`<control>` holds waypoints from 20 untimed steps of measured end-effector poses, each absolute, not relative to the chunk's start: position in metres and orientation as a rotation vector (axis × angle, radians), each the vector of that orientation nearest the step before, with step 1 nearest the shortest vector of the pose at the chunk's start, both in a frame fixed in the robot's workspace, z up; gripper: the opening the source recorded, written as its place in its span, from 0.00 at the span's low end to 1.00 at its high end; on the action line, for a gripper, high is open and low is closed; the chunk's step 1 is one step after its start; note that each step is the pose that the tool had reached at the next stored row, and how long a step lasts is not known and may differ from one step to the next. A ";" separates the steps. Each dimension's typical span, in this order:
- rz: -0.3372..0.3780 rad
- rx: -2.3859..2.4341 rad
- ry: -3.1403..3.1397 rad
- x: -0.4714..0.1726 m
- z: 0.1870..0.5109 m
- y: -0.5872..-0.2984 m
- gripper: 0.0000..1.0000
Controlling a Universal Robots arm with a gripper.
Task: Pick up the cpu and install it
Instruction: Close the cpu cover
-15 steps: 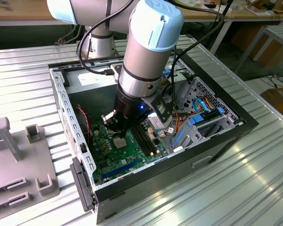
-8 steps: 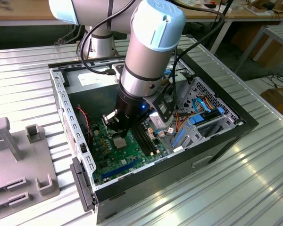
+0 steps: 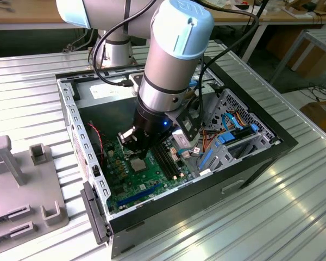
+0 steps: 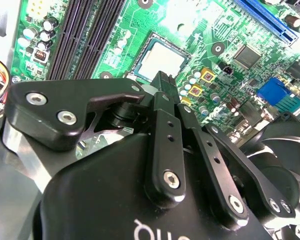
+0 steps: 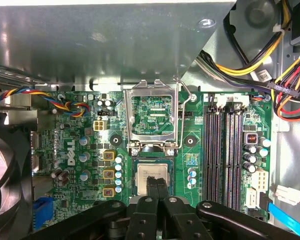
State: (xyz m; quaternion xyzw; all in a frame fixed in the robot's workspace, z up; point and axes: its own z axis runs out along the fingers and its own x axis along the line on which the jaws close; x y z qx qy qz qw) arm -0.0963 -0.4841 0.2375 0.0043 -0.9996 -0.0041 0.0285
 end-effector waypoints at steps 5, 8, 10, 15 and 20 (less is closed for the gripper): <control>-0.013 0.014 -3.085 -0.096 0.237 -0.484 0.11; -0.015 0.029 -3.085 -0.096 0.237 -0.484 0.11; -0.016 0.070 -3.084 -0.096 0.238 -0.484 0.11; -0.017 0.092 -3.083 -0.095 0.240 -0.484 0.11; -0.017 0.092 -3.082 -0.087 0.241 -0.483 0.11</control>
